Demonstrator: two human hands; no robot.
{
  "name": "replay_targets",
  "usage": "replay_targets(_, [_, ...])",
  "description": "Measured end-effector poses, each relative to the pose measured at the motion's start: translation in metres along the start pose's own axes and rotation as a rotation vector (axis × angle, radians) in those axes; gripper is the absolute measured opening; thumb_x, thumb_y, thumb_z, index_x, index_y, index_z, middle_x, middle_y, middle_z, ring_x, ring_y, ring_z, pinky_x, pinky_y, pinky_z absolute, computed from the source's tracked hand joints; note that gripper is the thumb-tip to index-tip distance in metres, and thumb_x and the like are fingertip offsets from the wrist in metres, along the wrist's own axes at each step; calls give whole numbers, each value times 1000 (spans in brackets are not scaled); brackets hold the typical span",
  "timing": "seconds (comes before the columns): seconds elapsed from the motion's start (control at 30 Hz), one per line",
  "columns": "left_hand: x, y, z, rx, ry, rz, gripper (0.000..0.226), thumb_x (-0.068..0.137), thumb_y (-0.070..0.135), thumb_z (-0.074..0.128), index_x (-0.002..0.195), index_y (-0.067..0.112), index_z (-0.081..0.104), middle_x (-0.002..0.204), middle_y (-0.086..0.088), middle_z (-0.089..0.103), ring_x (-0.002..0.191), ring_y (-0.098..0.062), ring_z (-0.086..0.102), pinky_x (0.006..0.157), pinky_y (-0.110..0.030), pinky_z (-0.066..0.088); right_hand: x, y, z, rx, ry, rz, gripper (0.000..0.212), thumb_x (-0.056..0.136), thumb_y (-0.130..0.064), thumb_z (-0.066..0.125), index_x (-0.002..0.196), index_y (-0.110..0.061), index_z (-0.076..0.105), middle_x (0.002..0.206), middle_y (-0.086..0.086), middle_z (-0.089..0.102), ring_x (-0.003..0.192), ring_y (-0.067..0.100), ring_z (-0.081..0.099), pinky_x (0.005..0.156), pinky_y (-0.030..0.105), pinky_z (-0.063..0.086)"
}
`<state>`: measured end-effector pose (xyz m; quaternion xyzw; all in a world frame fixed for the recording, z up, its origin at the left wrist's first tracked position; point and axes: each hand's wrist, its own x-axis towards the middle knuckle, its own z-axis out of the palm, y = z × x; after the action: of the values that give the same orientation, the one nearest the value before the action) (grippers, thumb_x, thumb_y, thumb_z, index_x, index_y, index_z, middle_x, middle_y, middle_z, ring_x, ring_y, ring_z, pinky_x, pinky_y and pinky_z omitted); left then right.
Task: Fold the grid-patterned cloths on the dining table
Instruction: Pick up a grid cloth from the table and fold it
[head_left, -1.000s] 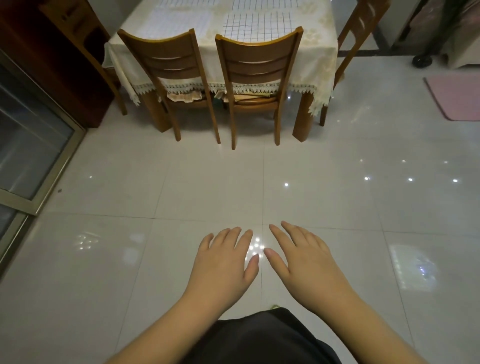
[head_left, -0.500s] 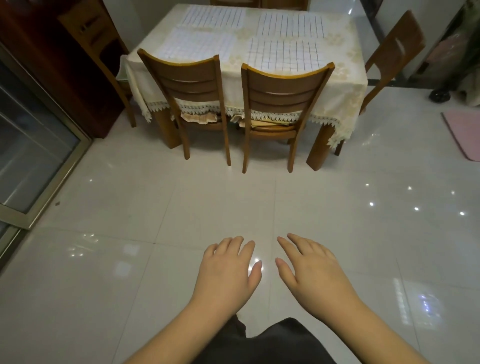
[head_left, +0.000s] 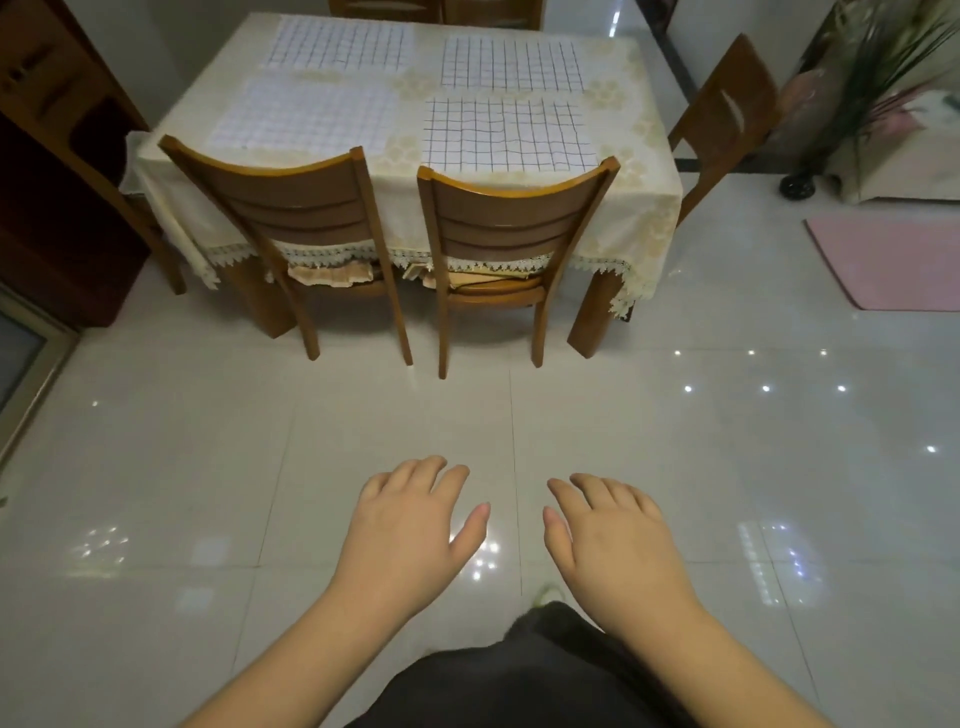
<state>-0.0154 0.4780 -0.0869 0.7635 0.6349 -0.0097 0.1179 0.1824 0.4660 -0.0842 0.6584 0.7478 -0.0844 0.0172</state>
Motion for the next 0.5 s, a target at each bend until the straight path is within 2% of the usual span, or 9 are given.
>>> replay_targets(0.27, [125,47,-7,42,-89,-6,52,87,55,35,110,24,70,108,3,71,96,-16,68,77,-36,55,112,66,-8,62,-8,-19,48,89,-41,33,108,-19,73,101,3,73,88,22,70,81,39,56])
replay_targets(0.33, [150,59,-12,30,-84,-27,57,88,58,27,119,27,65,118,6,67,106,-14,64,85,-35,52,138,83,-18,83,3,-36,49,90,-41,33,108,-19,73,101,3,73,89,22,70,81,39,56])
replay_targets(0.4, [175,70,-17,28,-93,-41,65,90,60,13,137,32,49,139,9,52,126,-12,50,102,-34,39,161,97,-23,80,37,-59,52,93,-44,29,108,-21,73,102,2,74,89,21,70,81,39,56])
replay_targets(0.5, [207,75,-25,-4,-59,-39,58,96,59,14,147,35,30,151,12,35,138,-9,32,112,-31,25,193,112,-27,107,46,-84,71,100,-50,8,106,-25,74,100,-1,75,88,19,72,78,38,57])
